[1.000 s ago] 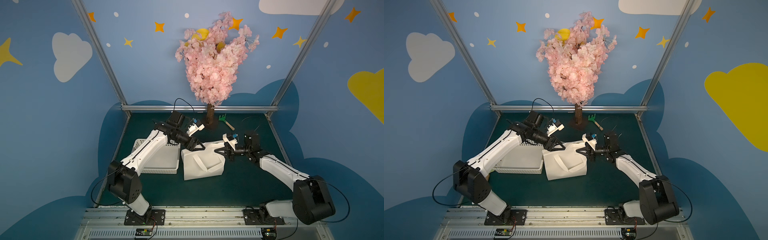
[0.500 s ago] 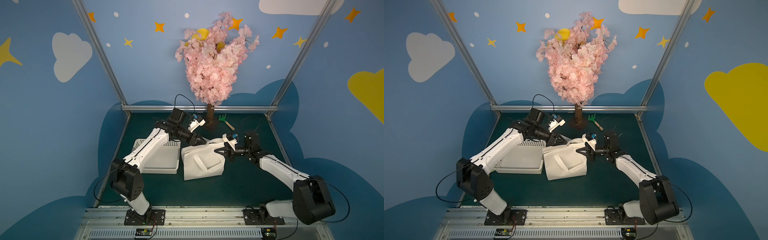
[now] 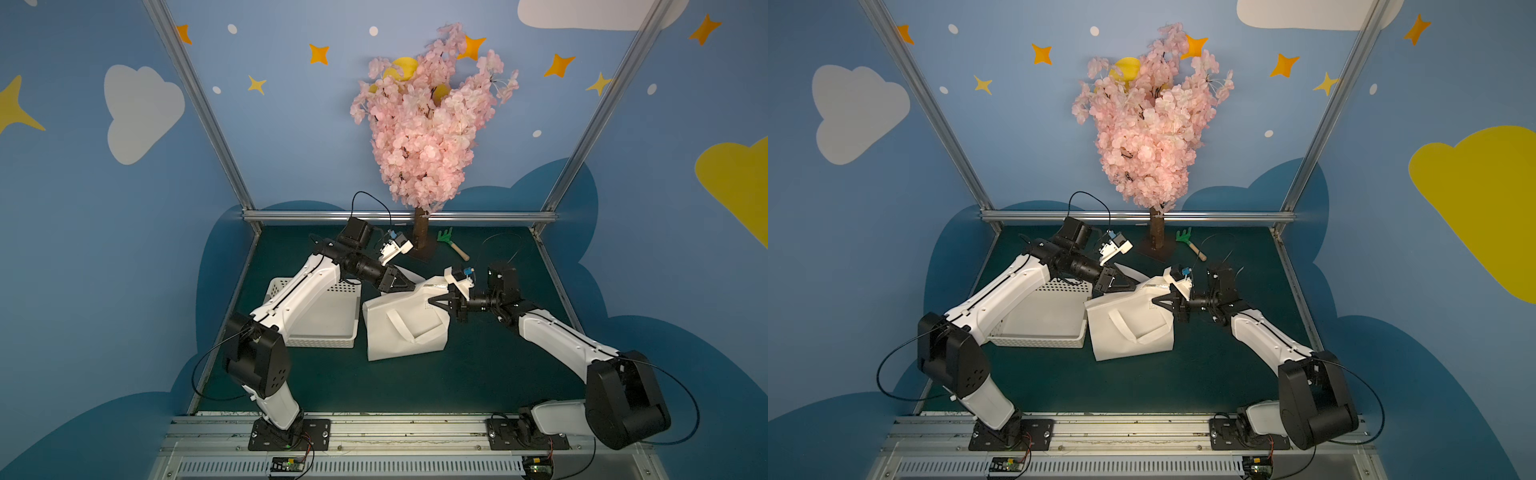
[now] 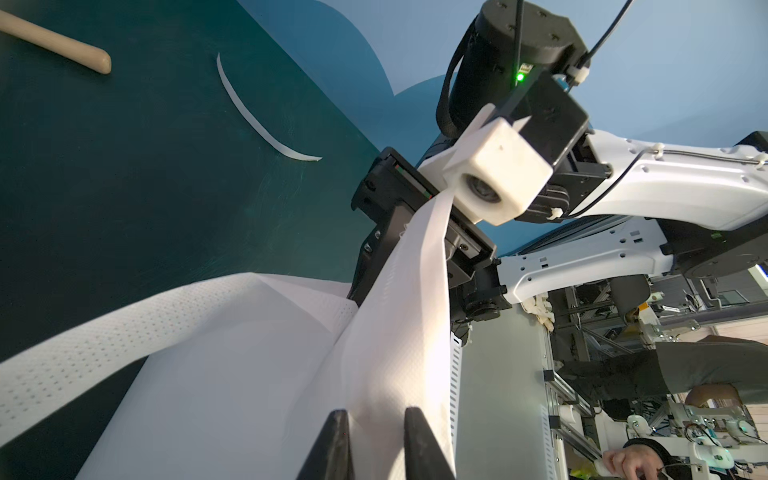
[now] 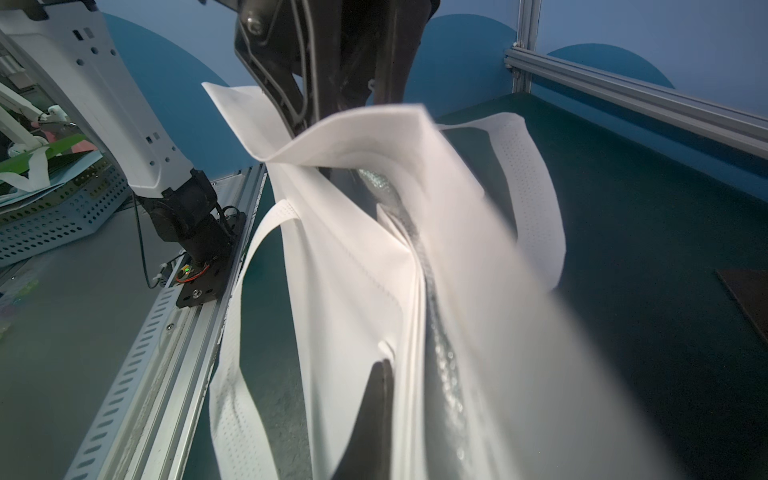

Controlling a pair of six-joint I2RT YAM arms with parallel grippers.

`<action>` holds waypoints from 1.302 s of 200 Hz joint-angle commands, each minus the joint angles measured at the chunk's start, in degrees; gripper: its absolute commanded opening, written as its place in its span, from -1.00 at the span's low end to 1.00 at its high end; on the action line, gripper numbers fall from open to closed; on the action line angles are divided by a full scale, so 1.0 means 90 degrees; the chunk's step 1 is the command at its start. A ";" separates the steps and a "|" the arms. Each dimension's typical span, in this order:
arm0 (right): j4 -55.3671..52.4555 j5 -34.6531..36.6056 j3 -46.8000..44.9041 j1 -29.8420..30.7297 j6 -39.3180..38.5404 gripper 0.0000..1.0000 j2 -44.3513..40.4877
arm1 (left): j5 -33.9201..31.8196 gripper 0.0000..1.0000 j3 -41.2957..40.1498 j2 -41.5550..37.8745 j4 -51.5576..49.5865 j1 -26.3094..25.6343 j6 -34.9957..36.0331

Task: Place the ice pack in the delivery bag
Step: Seal the delivery bag at the center of the board.

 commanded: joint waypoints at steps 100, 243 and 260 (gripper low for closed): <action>-0.0122 0.0332 0.0045 0.0101 -0.0030 -1.00 -0.0173 | -0.0394 -0.19 0.0278 0.0267 -0.0158 0.0017 -0.0571; -0.0093 0.0670 -0.0012 0.0116 -0.0040 -1.00 -0.0254 | -0.1078 -0.47 0.0298 0.0086 -0.0994 -0.0416 0.0357; -0.0108 0.0694 -0.0021 0.0126 -0.0031 -1.00 -0.0258 | -0.1421 -0.51 0.0295 0.0034 -0.1040 -0.0528 0.0476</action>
